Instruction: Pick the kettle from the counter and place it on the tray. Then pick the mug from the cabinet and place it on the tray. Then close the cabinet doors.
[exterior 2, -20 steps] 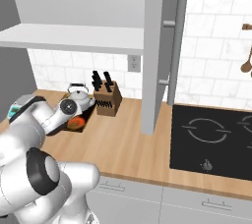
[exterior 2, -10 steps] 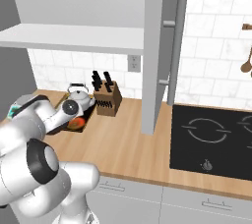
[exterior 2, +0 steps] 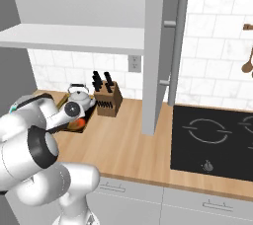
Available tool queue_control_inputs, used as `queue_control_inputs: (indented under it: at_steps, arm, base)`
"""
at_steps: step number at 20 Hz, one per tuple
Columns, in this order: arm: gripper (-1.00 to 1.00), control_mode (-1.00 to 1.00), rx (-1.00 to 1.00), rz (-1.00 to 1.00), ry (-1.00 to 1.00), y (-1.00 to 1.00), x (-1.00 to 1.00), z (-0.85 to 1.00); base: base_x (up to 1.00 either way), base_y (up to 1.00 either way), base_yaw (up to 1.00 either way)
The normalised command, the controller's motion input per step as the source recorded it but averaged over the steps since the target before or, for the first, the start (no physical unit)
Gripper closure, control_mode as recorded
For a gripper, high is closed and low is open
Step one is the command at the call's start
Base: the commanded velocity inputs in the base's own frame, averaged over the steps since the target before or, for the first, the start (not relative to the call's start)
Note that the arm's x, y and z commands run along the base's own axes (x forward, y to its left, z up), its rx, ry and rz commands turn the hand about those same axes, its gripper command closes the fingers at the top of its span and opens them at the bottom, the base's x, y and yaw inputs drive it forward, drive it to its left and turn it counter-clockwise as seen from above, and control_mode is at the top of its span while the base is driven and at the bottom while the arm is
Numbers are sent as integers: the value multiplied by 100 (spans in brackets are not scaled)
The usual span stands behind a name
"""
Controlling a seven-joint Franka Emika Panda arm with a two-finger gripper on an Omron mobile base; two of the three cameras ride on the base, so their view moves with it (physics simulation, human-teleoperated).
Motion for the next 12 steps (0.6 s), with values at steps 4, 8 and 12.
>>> queue_control_inputs:
  at_steps: [4, 8, 12]
  arm:
    - [100, -100, 0, 0, -4, 0, 20, -10]
    - [100, -100, 0, 0, -3, 1, 24, -6]
    - [100, -100, 0, 0, -3, 1, 13, -9]
  base:
    - [0, 0, 0]
    - [0, 0, 0]
    - [0, 0, 0]
